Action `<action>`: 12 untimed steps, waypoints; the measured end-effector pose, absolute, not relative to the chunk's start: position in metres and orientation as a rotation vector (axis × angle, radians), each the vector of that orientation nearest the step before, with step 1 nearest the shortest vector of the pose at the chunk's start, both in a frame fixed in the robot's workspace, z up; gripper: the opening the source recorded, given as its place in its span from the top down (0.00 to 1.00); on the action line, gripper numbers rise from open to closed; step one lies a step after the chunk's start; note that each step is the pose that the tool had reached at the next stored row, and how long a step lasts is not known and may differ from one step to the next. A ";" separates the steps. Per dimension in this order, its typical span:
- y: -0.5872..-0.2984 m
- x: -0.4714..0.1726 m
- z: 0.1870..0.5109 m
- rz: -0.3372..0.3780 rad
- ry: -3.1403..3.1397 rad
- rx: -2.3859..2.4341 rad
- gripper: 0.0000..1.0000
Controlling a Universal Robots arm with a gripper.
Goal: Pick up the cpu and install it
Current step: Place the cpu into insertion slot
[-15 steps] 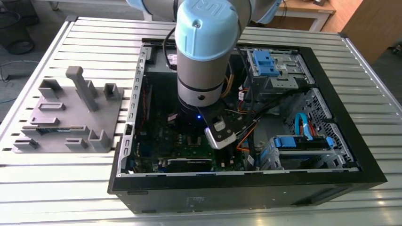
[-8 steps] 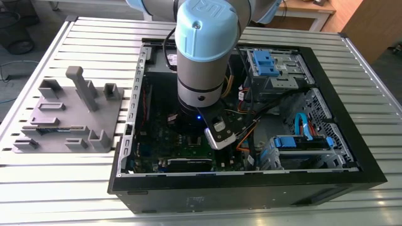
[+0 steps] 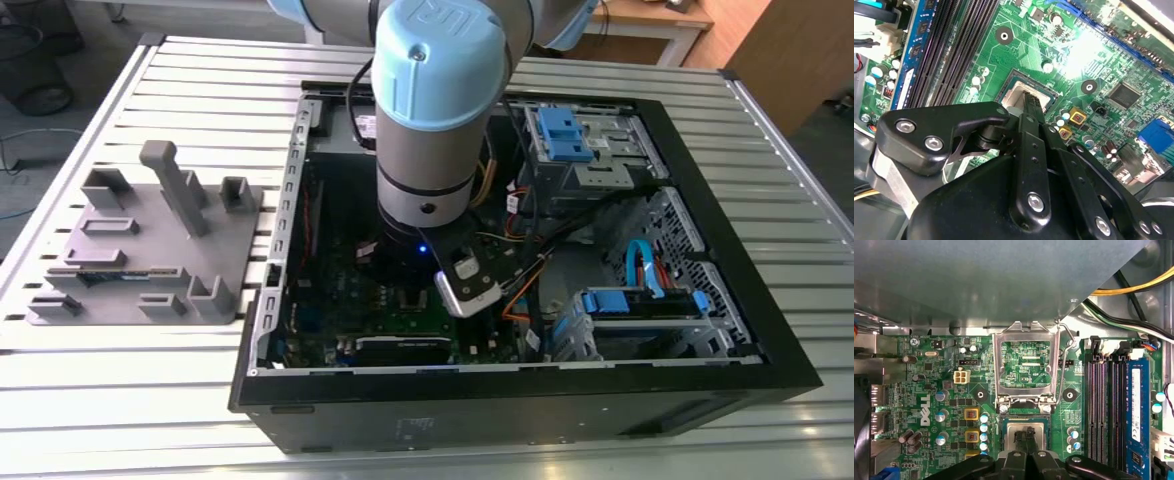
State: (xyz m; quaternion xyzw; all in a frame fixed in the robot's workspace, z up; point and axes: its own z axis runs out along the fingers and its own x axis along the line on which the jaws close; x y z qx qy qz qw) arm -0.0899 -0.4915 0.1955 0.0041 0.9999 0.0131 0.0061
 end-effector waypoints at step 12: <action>-0.492 -0.090 0.214 0.039 3.130 0.013 0.89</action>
